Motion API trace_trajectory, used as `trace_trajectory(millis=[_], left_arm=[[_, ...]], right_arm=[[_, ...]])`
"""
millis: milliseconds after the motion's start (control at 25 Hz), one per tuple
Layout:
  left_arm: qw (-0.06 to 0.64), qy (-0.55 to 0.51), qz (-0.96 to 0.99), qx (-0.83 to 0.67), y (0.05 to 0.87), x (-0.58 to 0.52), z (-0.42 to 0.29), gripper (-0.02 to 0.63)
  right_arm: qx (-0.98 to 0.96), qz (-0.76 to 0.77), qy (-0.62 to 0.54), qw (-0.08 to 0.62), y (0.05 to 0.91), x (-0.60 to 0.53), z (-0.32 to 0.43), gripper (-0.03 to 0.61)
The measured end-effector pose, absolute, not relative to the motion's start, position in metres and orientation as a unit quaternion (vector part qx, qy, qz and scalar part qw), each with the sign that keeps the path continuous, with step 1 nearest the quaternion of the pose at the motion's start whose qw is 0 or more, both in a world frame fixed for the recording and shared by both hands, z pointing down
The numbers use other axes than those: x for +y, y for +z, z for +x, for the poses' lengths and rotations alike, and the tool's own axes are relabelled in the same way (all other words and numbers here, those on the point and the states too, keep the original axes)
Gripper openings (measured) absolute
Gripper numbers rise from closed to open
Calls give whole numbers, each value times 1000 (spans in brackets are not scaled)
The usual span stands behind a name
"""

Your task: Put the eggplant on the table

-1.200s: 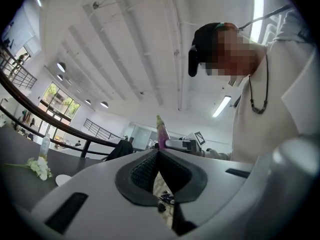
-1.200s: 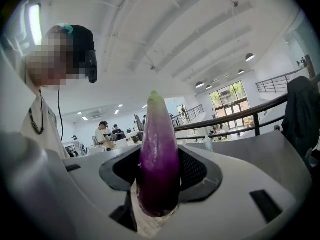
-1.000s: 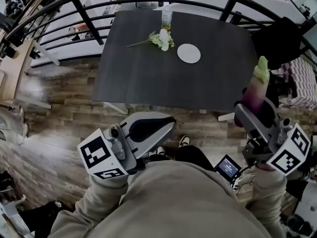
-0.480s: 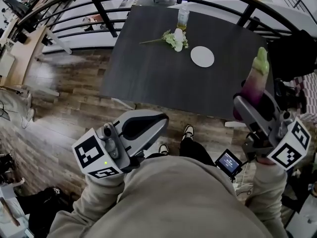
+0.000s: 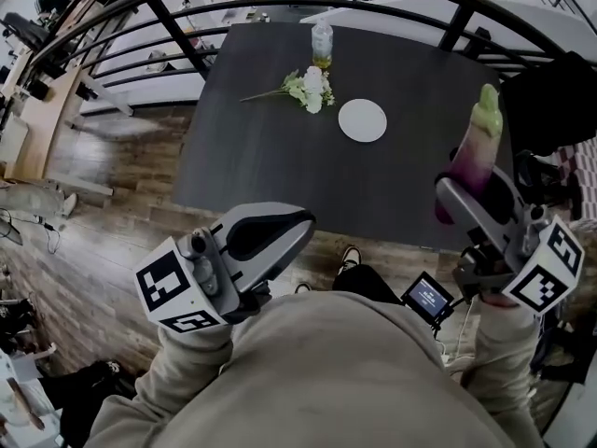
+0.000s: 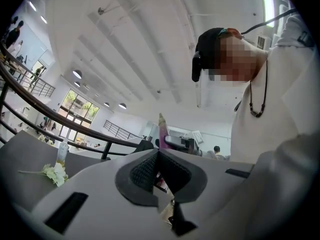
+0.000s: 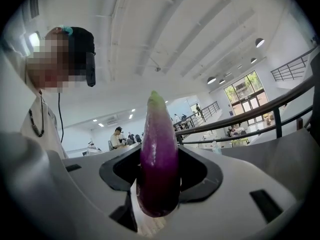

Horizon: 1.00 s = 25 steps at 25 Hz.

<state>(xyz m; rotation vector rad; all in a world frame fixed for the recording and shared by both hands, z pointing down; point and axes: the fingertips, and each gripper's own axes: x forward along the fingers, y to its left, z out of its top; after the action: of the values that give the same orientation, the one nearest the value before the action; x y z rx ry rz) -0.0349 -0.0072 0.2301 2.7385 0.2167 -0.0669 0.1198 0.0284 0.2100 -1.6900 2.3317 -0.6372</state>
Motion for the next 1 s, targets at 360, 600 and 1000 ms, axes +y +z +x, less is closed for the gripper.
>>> trace_trajectory(millis=[360, 600, 1000], left_arm=[[176, -12, 983, 55, 207, -8, 47, 5], [165, 24, 985, 40, 215, -1, 68, 5], [172, 47, 980, 88, 235, -4, 119, 5]], right_arm=[[793, -553, -220, 129, 205, 22, 204, 222], [798, -542, -221, 142, 211, 19, 226, 222], [758, -593, -222, 156, 223, 48, 266, 222]])
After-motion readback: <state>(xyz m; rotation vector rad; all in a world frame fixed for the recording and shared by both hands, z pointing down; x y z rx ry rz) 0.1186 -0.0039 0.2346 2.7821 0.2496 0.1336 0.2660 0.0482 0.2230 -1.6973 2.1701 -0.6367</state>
